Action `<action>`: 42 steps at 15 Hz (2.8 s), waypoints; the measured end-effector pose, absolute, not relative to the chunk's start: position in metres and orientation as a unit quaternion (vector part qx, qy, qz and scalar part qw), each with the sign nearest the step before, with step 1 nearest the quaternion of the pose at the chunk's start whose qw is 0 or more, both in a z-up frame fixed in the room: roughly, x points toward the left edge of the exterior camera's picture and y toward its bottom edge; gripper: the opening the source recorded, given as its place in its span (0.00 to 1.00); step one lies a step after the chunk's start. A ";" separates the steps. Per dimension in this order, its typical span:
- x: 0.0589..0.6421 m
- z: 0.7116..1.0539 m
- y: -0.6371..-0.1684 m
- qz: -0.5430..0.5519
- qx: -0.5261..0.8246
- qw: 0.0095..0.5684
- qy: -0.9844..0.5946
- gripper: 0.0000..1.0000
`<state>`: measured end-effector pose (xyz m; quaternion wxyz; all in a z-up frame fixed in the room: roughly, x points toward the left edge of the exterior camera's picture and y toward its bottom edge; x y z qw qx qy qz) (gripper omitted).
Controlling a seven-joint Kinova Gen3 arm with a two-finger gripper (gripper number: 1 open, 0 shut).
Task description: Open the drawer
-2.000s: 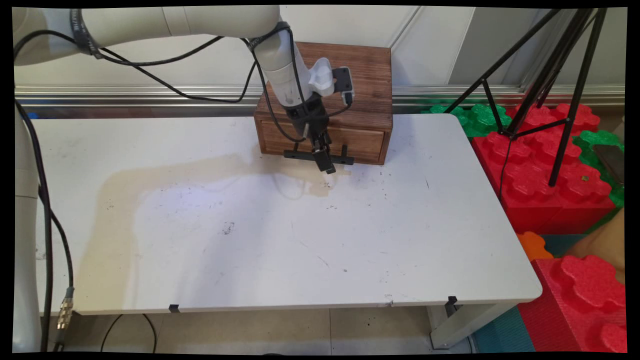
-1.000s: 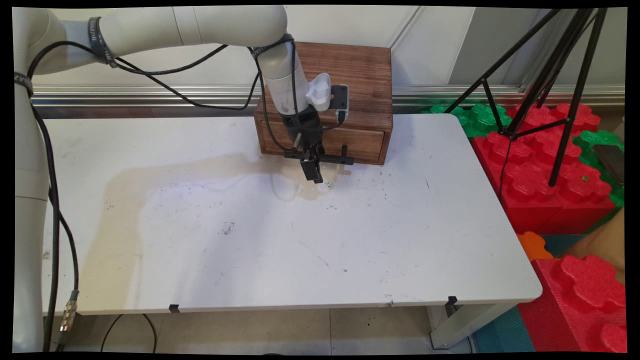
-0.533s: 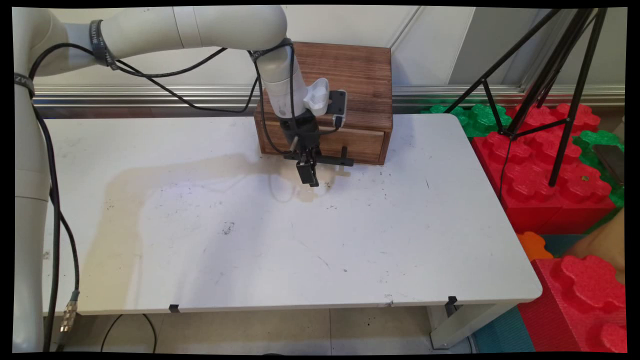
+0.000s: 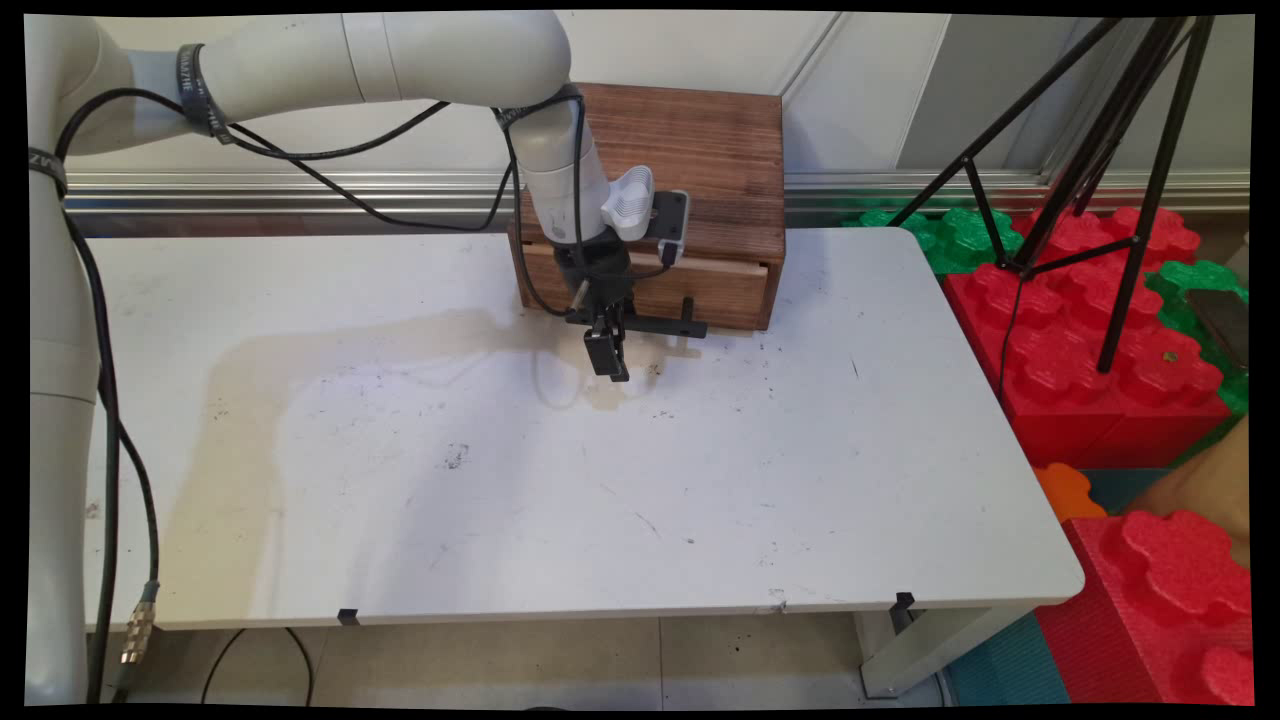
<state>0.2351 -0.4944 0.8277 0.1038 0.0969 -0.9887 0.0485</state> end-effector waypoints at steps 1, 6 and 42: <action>0.235 0.827 -0.494 0.048 0.096 0.103 -0.989 1.00; 0.235 0.827 -0.488 0.044 0.090 0.102 -0.990 1.00; 0.210 0.827 -0.412 0.016 0.070 0.119 -0.990 1.00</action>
